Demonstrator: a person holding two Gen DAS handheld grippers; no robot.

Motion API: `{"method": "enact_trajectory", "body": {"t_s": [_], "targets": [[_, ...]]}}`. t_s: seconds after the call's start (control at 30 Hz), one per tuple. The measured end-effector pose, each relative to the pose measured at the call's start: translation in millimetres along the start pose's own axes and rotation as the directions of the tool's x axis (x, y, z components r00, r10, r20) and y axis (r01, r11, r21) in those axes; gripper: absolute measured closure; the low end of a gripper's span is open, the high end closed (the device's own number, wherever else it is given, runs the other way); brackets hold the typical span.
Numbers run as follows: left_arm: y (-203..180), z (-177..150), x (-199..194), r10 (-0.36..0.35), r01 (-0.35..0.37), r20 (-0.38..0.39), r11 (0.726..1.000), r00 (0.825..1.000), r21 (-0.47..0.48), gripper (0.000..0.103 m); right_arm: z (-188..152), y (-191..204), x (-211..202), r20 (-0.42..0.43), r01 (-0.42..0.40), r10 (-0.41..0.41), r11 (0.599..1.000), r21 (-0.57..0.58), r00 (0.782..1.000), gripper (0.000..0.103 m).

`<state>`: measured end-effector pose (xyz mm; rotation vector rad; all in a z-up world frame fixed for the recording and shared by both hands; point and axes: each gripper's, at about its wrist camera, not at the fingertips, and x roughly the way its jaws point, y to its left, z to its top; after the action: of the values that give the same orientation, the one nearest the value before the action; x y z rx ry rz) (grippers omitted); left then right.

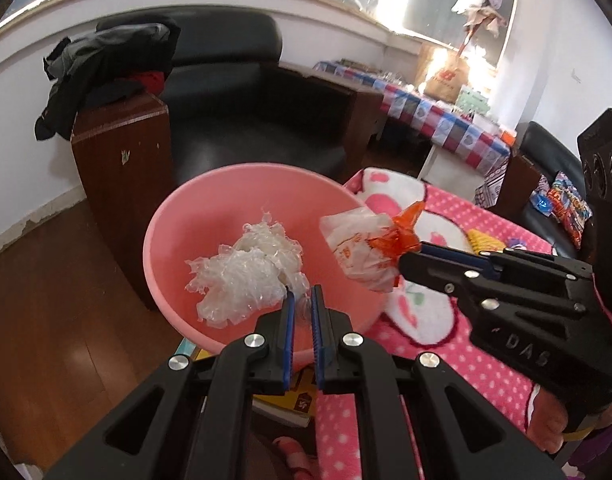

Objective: Collect trash
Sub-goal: 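Carry both held pieces over the pink bucket, then open both tools to drop the trash into the pink bucket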

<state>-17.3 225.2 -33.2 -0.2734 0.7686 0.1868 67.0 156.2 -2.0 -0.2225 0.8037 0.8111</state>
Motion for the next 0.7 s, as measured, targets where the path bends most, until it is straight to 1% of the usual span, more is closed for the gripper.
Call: {"method": "enact_trajectory", "body": {"t_s": [0.2, 0.43, 0.6, 0.63, 0.7], "targets": [[6.6, -2.5, 13.2, 0.012, -0.012, -0.046, 1.000, 0.999, 0.000, 0.096, -3.0, 3.3, 23.9, -0.056, 0.002, -0.003, 1.000, -0.011, 0.998, 0.091], [9.0, -4.3, 20.8, 0.020, -0.020, -0.072, 1.000, 0.997, -0.011, 0.095, -1.1, 7.0, 32.6, -0.073, -0.007, 0.006, 1.000, -0.015, 0.997, 0.091], [12.1, -5.5, 21.3, 0.022, -0.024, -0.080, 0.999, 0.997, -0.025, 0.094, -0.2, 1.0, 36.1, -0.084, -0.016, 0.017, 1.000, 0.008, 0.996, 0.090], [12.8, -5.8, 21.5, 0.021, -0.023, -0.083, 0.999, 0.996, -0.028, 0.093, -0.1, 0.0, 36.0, -0.084, -0.019, 0.020, 1.000, 0.012, 0.996, 0.090], [13.4, -6.4, 20.2, 0.027, -0.030, -0.081, 0.999, 0.996, -0.033, 0.087, -0.2, -0.4, 35.7, -0.084, -0.025, 0.027, 1.000, 0.016, 0.996, 0.090]]}}
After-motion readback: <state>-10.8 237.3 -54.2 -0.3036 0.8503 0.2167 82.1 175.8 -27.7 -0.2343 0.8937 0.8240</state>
